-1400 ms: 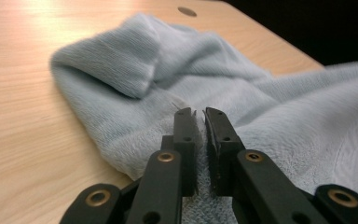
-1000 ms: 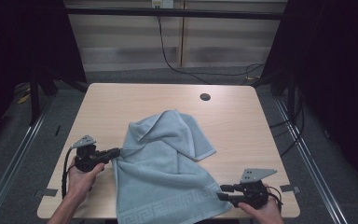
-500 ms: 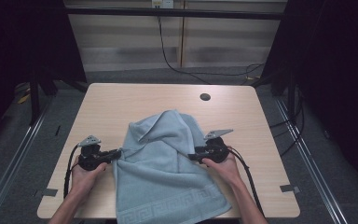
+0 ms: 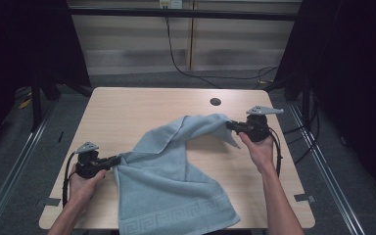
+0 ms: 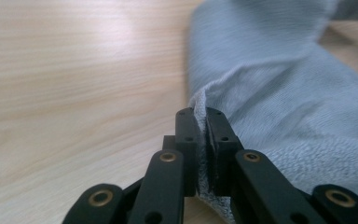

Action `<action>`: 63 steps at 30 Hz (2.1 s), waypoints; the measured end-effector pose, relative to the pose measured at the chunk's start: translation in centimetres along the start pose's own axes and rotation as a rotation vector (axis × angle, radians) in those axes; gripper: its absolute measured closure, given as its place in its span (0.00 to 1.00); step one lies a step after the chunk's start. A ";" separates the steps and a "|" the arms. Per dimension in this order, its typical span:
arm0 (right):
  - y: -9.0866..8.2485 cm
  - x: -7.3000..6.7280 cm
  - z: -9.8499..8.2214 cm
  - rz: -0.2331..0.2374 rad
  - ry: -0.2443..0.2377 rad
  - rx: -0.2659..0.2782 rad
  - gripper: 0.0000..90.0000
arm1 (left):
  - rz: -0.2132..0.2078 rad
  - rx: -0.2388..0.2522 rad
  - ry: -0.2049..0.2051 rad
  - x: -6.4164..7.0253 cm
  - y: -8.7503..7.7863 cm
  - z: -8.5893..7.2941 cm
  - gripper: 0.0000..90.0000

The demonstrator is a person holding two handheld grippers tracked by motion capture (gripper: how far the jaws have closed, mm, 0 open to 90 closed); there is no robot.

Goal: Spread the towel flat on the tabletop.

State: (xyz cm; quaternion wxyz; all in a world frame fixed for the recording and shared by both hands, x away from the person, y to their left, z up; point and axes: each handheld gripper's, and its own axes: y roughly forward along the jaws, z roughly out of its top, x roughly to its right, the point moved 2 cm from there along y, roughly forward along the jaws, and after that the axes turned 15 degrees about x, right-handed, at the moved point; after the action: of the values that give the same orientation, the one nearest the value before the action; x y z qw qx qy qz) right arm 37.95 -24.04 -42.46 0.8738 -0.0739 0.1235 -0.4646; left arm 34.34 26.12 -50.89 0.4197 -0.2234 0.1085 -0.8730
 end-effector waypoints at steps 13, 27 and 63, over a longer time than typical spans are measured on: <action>0.0 -6.3 -5.9 0.181 -0.031 -0.132 0.70 | -0.119 0.097 0.043 2.7 -0.5 2.4 0.77; 5.3 -10.5 -10.4 0.334 -0.051 -0.251 0.64 | -0.097 -0.078 0.141 3.5 4.4 0.8 0.58; -12.4 -10.8 -12.1 0.327 0.040 -0.232 0.86 | -0.286 -0.048 0.056 6.4 -3.0 -1.6 0.82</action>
State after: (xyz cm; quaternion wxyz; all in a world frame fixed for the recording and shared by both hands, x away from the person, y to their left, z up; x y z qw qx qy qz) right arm 18.87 -22.19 -49.49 0.9207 -0.1438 0.2037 -0.3004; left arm 28.03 23.03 -49.25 0.2821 -0.2220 0.1080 -0.9271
